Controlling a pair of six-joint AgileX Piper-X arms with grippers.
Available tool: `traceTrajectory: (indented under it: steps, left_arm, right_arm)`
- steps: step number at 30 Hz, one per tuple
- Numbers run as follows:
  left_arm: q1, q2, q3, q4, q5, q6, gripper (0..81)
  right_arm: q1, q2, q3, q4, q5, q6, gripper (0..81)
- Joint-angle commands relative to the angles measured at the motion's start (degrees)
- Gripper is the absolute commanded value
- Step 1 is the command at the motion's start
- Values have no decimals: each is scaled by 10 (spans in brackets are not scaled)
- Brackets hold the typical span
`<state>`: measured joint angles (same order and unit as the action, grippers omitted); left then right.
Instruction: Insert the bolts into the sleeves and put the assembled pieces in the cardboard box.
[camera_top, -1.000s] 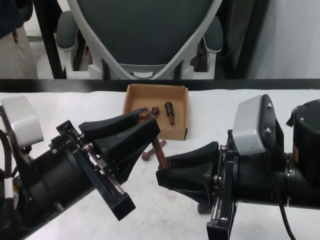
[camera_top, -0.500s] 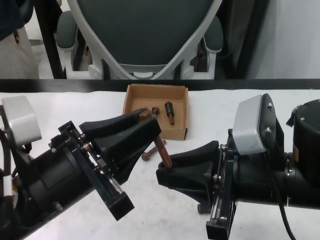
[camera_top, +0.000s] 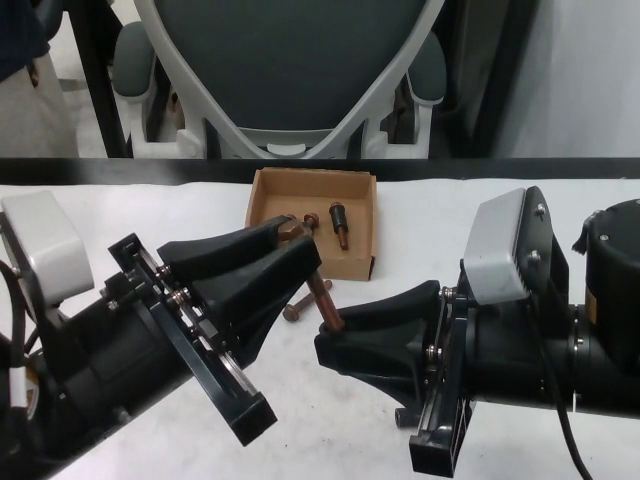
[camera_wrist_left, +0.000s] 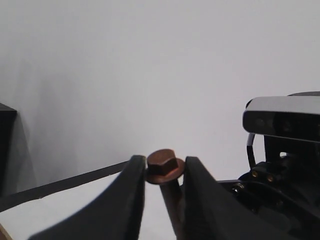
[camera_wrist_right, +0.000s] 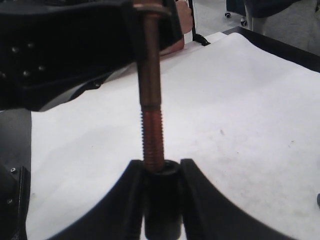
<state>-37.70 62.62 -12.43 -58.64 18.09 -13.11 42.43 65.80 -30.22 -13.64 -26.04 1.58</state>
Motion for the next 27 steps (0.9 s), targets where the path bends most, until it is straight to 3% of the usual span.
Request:
traceTrajectory:
  steps: [1,23,27]
  left_arm:
    - [-2,1,-2,-6,24,22,8]
    - [-2,1,-12,20,26,59,8]
    - [-2,1,-12,56,61,54,8]
  right_arm:
    - [-1,-8,-7,-25,0,3,2]
    - [-1,-8,-7,-27,-5,15,2]
    - [-1,-8,-7,-50,-5,15,2]
